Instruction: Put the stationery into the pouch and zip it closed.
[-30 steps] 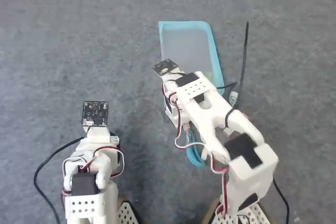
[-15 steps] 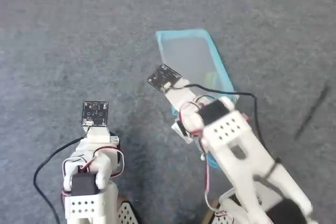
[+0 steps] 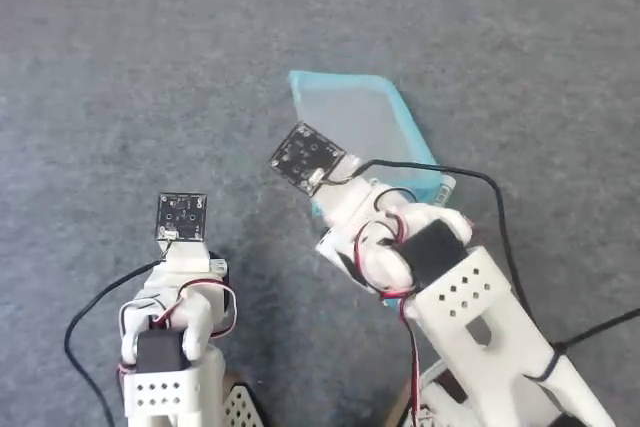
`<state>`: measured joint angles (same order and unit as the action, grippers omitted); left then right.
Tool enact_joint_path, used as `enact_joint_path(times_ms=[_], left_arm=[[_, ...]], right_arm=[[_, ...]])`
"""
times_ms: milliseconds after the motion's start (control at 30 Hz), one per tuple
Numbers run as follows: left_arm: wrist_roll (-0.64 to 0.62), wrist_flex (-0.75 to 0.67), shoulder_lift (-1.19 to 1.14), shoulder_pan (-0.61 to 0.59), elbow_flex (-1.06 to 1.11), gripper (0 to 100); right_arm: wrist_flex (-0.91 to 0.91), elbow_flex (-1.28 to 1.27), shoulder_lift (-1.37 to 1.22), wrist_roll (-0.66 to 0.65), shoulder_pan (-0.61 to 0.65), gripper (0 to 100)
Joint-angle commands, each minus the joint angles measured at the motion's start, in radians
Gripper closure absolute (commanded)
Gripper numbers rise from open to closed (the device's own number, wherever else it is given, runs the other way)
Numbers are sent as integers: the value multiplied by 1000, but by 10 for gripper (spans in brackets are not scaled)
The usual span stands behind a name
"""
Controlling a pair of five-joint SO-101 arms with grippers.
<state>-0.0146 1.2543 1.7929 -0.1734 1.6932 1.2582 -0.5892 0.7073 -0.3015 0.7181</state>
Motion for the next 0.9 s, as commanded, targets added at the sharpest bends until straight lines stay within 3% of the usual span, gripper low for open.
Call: enact_joint_path(times_ms=[0, 267, 500, 633, 800, 867], left_arm=[[-17, 5, 17, -6, -10, 987], [-17, -17, 17, 132, -10, 987], [-14, -238, 17, 292, -10, 987], [-9, -440, 17, 285, -24, 987], [199, -477, 17, 227, -140, 987], [183, -552, 11, 152, -193, 987]], right_arm=[[-1, 71, 47, -8, 21, 992], [-170, -74, 133, 41, 25, 992], [-170, -121, 219, 40, 56, 992], [-171, -146, 216, 43, 65, 992], [-180, -219, 223, 34, 68, 992], [-180, -221, 223, 34, 70, 992]])
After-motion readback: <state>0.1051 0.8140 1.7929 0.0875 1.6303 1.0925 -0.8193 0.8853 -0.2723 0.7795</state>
